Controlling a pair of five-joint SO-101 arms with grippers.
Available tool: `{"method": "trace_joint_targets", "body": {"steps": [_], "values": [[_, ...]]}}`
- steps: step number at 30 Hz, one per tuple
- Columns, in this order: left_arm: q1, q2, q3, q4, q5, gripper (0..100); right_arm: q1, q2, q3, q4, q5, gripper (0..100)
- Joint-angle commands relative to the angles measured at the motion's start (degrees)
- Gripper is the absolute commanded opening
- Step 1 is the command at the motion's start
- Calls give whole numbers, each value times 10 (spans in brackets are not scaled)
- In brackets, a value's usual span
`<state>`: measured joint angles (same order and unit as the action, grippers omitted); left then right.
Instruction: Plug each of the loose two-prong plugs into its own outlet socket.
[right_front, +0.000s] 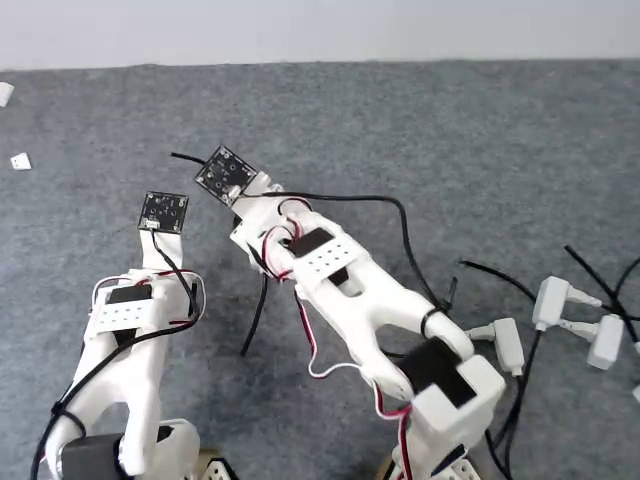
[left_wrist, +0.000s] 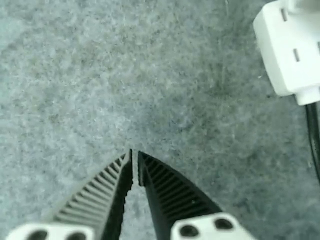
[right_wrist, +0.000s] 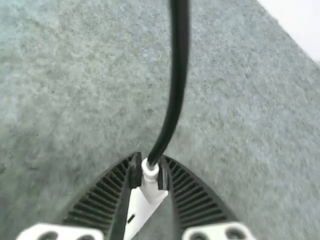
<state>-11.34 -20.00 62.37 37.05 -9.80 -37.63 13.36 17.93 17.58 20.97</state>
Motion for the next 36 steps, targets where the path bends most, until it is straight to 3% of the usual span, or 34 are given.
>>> {"method": "trace_joint_targets", "body": {"steps": [1,11,27,36], "values": [[1,0,-28,-10,-5,13,-1,23,-56,10,5,9],[1,2,-28,-10,-5,13,3,37,-87,73,-20,9],[3,0,-22,-11,-30,13,0,-113,52,7,-29,9],[2,0,-22,-11,-30,13,-3,-124,59,7,-28,9]]}}
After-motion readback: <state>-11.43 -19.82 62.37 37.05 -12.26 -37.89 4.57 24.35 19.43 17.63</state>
